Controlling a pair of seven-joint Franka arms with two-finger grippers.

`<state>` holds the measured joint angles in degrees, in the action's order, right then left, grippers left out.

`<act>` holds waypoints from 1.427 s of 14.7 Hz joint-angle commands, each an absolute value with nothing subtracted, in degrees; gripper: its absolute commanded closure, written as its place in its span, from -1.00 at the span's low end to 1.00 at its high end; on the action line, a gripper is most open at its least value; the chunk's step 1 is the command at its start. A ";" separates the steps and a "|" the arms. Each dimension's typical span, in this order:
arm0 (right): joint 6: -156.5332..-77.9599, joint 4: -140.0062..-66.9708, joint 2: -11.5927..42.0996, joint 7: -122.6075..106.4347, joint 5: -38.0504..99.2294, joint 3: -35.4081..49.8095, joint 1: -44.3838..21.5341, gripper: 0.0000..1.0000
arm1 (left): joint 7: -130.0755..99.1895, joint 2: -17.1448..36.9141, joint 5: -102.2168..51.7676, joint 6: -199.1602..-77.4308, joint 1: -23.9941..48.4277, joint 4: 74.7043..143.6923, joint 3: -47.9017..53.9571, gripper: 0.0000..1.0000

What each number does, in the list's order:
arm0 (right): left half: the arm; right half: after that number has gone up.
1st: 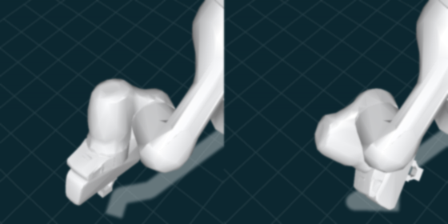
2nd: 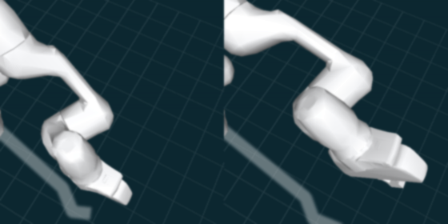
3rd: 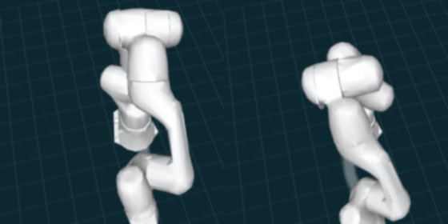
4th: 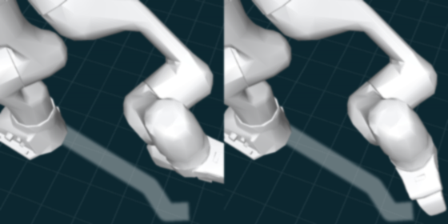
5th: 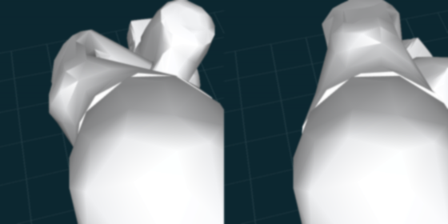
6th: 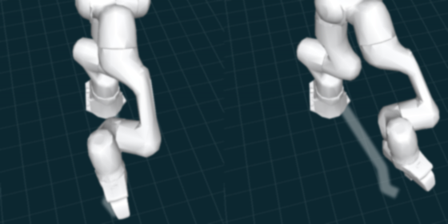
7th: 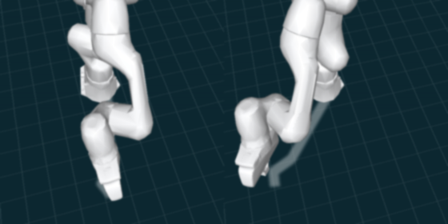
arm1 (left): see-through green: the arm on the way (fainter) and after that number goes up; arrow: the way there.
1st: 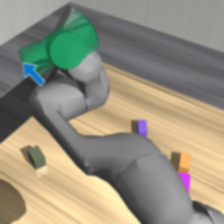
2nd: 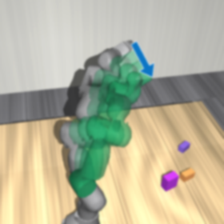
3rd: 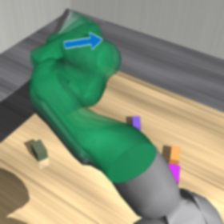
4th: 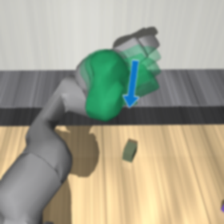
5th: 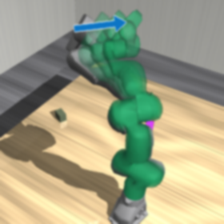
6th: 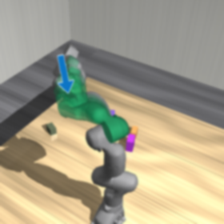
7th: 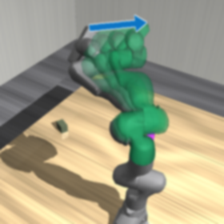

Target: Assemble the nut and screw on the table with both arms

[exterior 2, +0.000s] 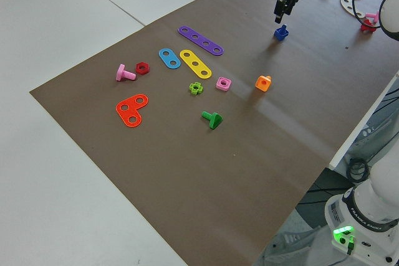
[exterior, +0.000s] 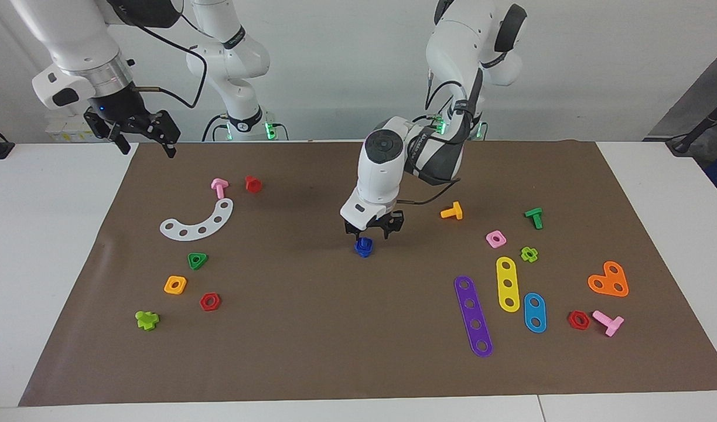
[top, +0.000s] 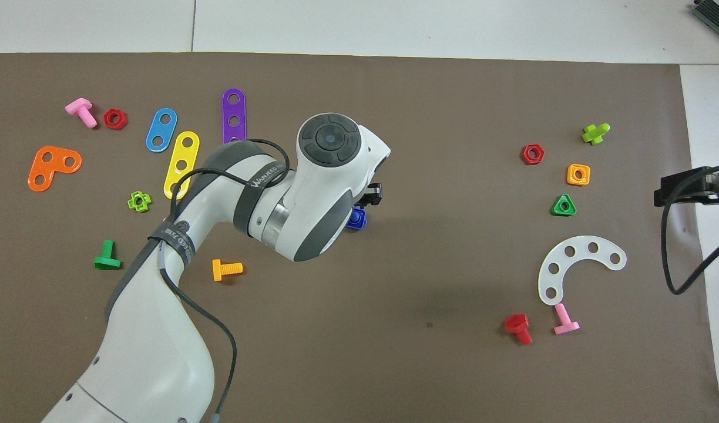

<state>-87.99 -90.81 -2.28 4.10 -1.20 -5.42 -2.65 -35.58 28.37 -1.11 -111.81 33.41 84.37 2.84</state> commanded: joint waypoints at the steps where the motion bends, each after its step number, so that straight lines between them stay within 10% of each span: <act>1: -88.07 -92.02 -3.43 3.16 -0.97 -4.92 -2.11 -1.00 | -33.85 24.37 -1.14 -108.38 27.45 83.58 3.51 -0.53; 21: -88.07 -92.02 -3.43 3.16 -0.97 -4.92 -2.11 -1.00 | -2.20 2.81 -1.67 -90.09 1.50 88.68 2.90 -1.00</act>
